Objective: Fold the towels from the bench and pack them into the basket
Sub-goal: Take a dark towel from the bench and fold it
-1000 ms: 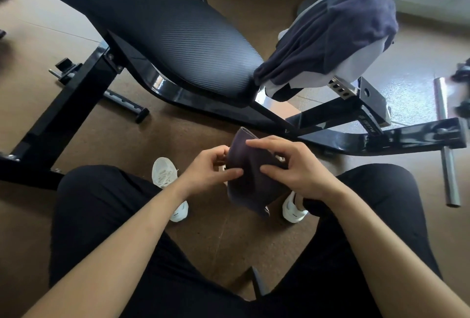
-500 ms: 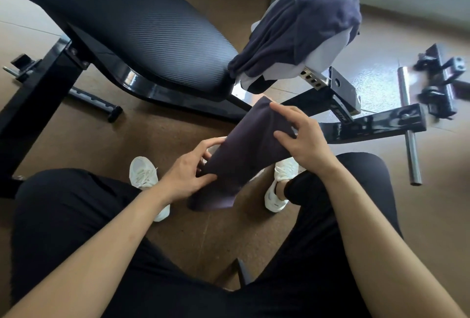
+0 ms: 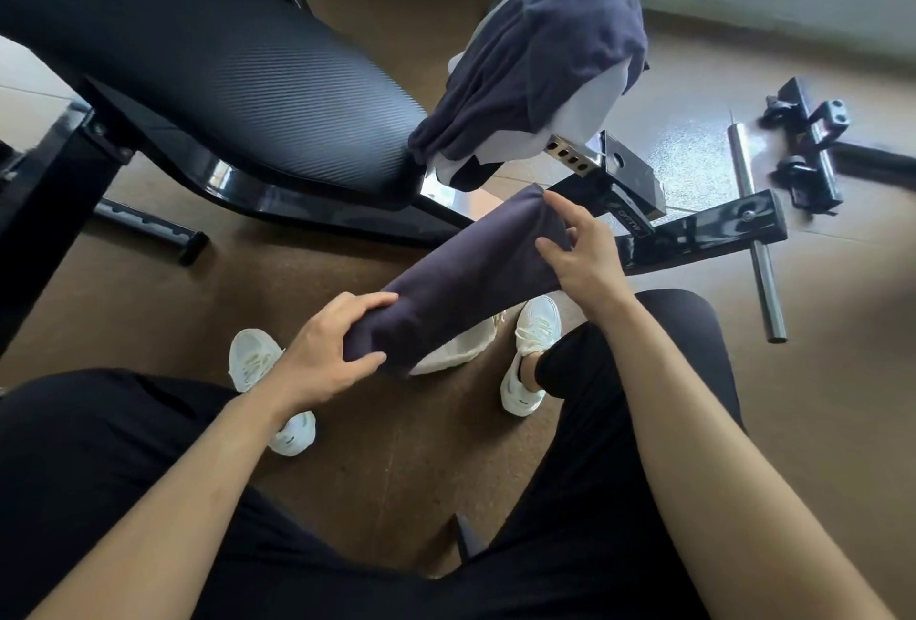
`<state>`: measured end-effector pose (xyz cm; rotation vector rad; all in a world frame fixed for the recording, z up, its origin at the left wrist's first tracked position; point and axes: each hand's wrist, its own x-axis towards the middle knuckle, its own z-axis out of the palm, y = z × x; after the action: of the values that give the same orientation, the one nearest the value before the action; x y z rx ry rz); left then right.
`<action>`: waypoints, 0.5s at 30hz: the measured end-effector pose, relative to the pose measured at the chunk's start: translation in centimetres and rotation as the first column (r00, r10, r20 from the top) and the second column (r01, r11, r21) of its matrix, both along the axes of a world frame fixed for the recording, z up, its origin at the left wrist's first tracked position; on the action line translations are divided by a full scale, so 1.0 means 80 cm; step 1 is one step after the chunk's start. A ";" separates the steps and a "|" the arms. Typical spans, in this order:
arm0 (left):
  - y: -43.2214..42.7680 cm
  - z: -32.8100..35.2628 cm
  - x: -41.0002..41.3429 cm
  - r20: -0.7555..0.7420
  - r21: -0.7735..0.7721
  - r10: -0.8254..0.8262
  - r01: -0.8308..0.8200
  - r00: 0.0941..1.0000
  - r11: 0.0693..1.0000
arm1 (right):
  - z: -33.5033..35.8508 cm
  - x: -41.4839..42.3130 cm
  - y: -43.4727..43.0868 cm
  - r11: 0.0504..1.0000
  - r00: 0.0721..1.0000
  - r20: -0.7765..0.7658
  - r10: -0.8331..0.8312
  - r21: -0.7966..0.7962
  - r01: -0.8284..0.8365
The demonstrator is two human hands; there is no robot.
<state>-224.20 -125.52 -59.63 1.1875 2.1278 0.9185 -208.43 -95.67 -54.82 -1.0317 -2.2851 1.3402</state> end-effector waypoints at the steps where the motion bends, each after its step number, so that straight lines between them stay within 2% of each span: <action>1: 0.000 -0.001 -0.002 -0.004 0.002 -0.004 0.004 1.000 1.000 | -0.002 0.000 0.002 1.000 1.000 0.014 -0.010 -0.001 0.010; 4: 0.001 -0.002 -0.005 -0.015 0.018 -0.005 0.006 1.000 1.000 | -0.010 0.003 0.009 0.999 0.997 0.056 -0.052 0.001 0.052; 8: 0.009 0.005 -0.007 0.108 0.008 0.159 -0.161 0.981 0.987 | -0.016 0.007 0.011 0.997 0.991 0.112 -0.074 0.029 0.071; 12: 0.015 0.018 -0.010 0.323 0.084 0.315 -0.358 0.893 0.930 | -0.011 0.006 -0.015 0.993 0.990 0.124 0.060 0.092 -0.071; 15: 0.017 0.019 -0.010 0.406 0.100 0.358 -0.430 0.841 0.897 | -0.008 0.004 -0.040 0.966 0.979 0.076 0.191 0.159 -0.201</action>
<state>-225.01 -124.16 -58.13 0.5769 2.0242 1.4324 -208.12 -98.89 -55.49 -0.8200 -2.5508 1.1765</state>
